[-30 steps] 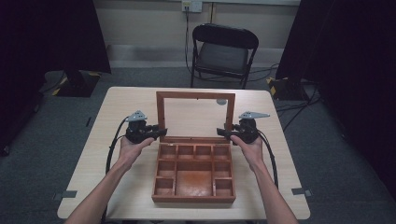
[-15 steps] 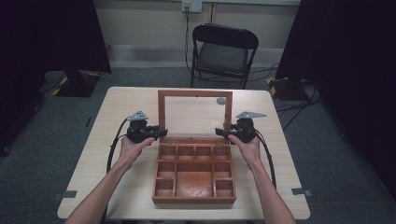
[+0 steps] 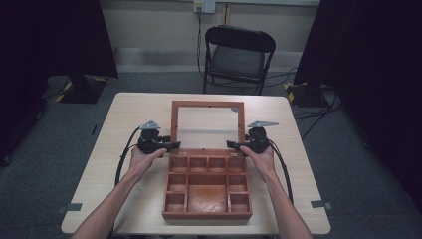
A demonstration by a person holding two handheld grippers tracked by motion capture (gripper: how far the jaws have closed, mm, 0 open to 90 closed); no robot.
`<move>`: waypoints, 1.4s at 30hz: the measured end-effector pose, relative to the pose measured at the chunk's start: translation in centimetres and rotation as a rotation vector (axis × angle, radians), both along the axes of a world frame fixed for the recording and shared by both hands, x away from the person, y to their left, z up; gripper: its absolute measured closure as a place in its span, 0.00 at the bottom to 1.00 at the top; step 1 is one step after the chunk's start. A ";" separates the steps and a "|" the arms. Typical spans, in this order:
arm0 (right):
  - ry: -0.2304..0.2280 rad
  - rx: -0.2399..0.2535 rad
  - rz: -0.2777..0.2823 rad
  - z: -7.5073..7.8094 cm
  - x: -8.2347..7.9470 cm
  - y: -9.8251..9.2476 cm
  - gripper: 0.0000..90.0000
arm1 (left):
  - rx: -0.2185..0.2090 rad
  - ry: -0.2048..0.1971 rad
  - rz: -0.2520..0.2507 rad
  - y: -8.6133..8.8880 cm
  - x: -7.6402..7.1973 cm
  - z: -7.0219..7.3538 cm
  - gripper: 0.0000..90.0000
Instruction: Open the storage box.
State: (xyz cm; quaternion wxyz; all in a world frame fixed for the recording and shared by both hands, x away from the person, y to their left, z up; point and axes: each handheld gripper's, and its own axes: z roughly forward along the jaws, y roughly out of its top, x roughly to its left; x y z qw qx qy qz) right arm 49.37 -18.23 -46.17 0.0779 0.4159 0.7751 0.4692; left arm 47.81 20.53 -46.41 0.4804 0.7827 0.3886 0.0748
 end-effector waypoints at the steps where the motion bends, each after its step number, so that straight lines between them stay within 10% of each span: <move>1: 0.009 0.007 -0.002 -0.2 0.1 -0.1 0.28 | -0.001 0.001 0.007 0.0 0.0 -0.1 0.53; 28: 0.061 -0.043 -0.018 -0.7 -0.2 -0.1 0.20 | 0.002 0.051 0.028 0.1 0.2 -0.7 0.43; 32: 0.148 -0.006 -0.038 -1.4 0.2 -0.8 0.17 | -0.020 0.060 0.026 0.3 0.4 -0.7 0.48; 42: 0.063 -0.053 -0.049 -0.8 -0.5 -0.8 0.25 | 0.002 0.054 0.023 -0.1 0.2 -0.8 0.42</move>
